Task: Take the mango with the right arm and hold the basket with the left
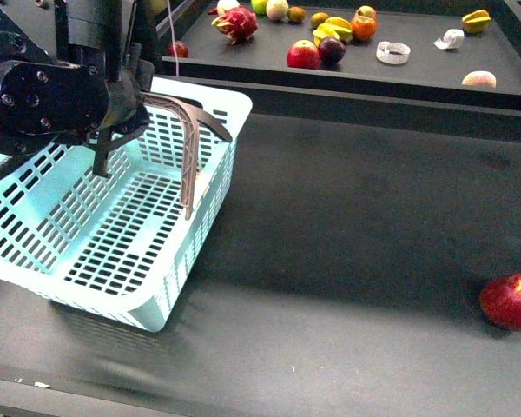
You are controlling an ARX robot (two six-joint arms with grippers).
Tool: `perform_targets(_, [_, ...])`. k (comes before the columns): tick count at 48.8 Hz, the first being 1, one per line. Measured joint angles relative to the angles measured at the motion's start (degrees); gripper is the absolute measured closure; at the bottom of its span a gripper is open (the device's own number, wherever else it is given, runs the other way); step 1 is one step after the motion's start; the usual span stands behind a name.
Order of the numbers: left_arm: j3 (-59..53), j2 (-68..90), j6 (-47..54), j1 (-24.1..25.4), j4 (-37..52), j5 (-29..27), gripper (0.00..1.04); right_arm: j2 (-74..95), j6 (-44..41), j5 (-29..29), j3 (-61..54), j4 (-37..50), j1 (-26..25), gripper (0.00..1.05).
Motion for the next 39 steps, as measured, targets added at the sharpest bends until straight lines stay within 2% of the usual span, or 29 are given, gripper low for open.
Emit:
perform_targets(9, [4.1, 2.5, -4.2, 0.0, -3.3, -1.3, 0.99, 0.0, 0.0, 0.0, 0.0, 0.0, 0.0, 0.08])
perform_targets(13, [4.6, 2.6, -4.3, 0.0, -5.2, -1.3, 0.83, 0.0, 0.0, 0.0, 0.0, 0.0, 0.0, 0.08])
perform_targets(23, [2.2, 1.6, -2.4, 0.2, -4.3, -1.5, 0.52, 0.0, 0.0, 0.0, 0.0, 0.0, 0.0, 0.08])
perform_targets(32, [-5.8, -6.8, 3.7, 1.4, -0.3, 0.2, 0.08, 0.0, 0.0, 0.0, 0.0, 0.0, 0.0, 0.08])
perform_targets(39, [-13.7, -14.6, 9.9, 2.1, 4.2, 0.0, 0.08, 0.0, 0.0, 0.0, 0.0, 0.0, 0.0, 0.08])
